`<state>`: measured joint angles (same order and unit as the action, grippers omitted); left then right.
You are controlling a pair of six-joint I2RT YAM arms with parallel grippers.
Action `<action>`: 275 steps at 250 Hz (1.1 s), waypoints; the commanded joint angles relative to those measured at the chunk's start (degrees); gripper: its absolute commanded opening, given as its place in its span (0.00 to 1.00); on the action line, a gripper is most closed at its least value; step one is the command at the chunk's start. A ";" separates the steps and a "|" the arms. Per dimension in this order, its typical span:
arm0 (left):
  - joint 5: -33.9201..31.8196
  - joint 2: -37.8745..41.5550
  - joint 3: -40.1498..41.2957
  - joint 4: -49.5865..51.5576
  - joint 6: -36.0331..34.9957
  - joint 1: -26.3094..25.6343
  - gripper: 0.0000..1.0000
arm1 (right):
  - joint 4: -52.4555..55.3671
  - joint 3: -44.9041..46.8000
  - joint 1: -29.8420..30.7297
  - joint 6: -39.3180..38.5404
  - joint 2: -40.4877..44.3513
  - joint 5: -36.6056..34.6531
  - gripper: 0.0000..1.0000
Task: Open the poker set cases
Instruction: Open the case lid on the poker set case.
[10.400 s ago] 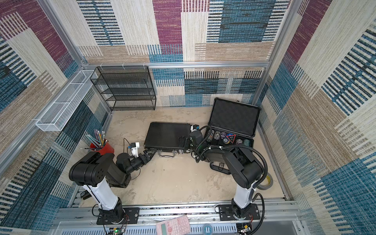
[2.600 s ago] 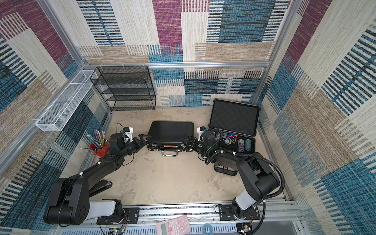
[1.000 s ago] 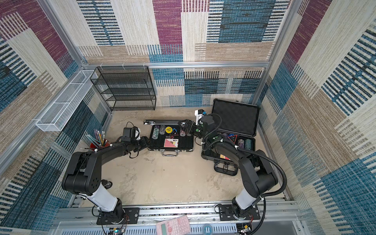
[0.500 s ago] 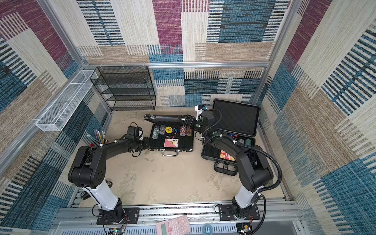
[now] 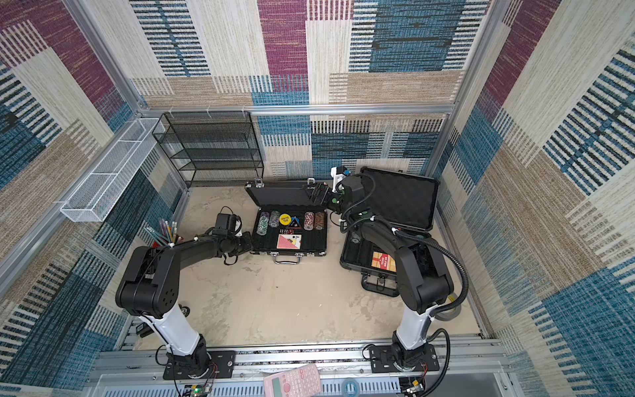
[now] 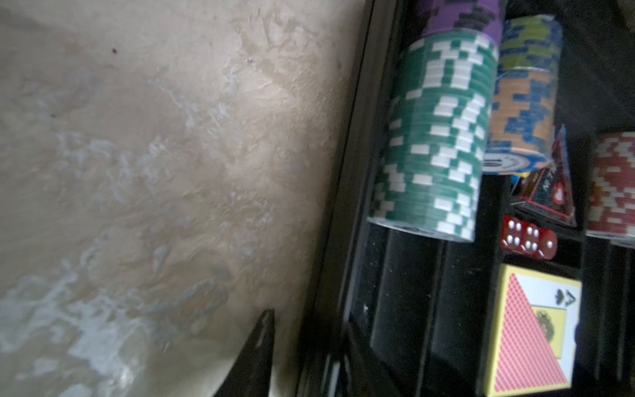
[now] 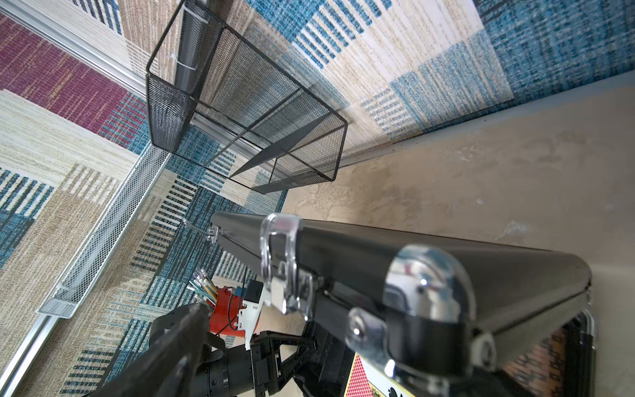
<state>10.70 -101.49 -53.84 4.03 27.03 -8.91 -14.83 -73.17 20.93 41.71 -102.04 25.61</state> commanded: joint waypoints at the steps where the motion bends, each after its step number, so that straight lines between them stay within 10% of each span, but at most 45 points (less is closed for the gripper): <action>1: -1.19 -0.54 0.39 3.82 -1.37 0.07 0.34 | 0.07 -1.82 -0.40 -0.73 -1.04 1.32 0.99; 275: -0.14 -1.43 -0.13 3.93 -0.34 0.04 0.35 | 4.15 -11.42 -2.47 -4.14 -7.42 2.52 0.99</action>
<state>10.92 -102.13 -54.22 3.22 27.07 -8.88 -9.98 -85.25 18.41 38.48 -110.67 28.32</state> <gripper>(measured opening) 0.355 0.994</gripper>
